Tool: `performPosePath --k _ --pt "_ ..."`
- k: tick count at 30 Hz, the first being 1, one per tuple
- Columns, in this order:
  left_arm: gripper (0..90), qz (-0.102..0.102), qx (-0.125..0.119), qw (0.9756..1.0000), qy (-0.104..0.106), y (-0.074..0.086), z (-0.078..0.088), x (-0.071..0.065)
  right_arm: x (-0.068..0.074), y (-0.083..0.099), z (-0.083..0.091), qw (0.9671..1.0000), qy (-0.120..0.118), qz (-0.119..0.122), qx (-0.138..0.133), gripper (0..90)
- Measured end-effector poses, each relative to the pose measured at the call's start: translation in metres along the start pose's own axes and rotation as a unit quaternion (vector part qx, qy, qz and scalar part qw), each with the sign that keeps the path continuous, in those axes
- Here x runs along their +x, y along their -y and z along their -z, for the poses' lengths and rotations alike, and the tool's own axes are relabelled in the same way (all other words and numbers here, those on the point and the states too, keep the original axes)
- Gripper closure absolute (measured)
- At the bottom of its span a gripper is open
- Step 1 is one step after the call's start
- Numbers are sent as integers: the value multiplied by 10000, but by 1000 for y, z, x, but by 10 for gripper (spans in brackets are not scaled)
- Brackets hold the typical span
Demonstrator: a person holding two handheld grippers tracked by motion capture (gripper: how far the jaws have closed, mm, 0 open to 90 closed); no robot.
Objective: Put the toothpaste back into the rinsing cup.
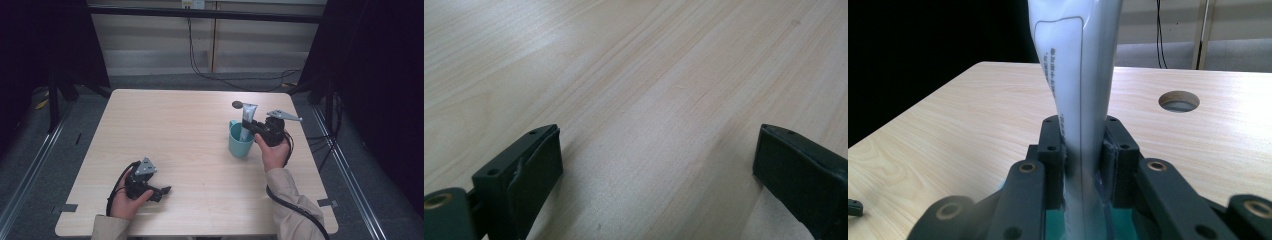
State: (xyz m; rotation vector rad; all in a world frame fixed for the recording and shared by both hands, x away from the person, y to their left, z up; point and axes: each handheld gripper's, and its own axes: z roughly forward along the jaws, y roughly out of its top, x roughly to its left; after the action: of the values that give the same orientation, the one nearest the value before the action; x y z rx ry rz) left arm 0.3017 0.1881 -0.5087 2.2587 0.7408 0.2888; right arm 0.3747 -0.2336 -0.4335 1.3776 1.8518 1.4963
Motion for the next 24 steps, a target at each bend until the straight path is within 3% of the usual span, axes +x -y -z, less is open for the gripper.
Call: performPosePath --k 24 --pt "53 4 -5 10000 -2 0 0 0 7 11 18 9995 -197 252 -40 707"
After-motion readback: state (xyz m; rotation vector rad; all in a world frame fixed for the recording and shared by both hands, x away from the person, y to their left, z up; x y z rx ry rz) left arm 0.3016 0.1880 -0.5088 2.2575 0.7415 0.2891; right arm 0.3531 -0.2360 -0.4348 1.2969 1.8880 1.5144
